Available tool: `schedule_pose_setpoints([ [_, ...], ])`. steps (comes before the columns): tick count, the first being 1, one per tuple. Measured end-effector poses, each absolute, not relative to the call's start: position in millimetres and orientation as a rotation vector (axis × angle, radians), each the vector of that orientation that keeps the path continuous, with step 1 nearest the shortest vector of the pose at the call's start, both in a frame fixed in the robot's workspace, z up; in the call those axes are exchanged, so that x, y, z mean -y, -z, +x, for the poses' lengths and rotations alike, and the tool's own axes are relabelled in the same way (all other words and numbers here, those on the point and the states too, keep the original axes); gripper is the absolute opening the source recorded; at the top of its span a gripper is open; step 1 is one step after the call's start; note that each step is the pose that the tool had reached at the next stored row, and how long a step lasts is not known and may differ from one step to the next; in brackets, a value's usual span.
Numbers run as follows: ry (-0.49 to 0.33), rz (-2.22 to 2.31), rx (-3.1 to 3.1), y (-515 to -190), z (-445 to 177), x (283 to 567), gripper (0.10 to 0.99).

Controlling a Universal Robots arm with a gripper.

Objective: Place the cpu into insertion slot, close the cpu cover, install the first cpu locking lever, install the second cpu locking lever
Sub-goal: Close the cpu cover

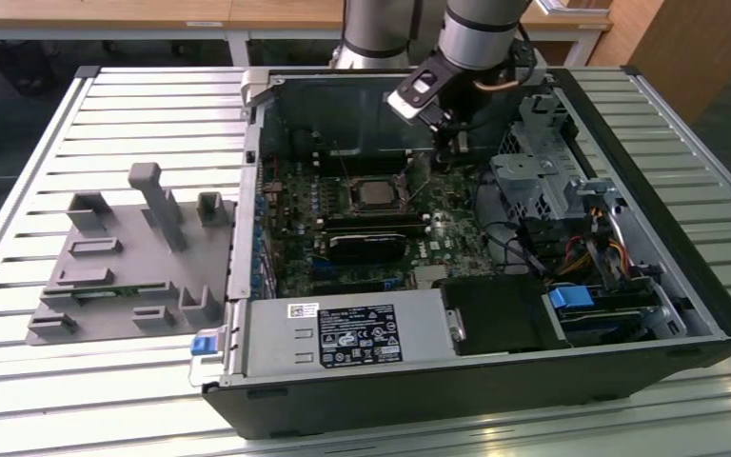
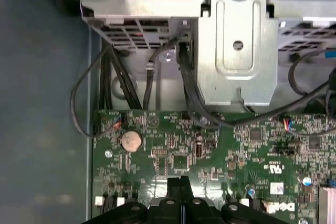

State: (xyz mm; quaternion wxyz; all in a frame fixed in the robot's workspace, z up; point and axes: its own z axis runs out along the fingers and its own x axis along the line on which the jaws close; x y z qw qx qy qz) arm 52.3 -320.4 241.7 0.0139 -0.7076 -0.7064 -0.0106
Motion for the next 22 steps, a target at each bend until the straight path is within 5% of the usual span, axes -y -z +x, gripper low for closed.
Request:
schedule_pose_setpoints([
  [22,0.033,-2.202,2.201,-231.7,12.5,320.5,0.118],
])
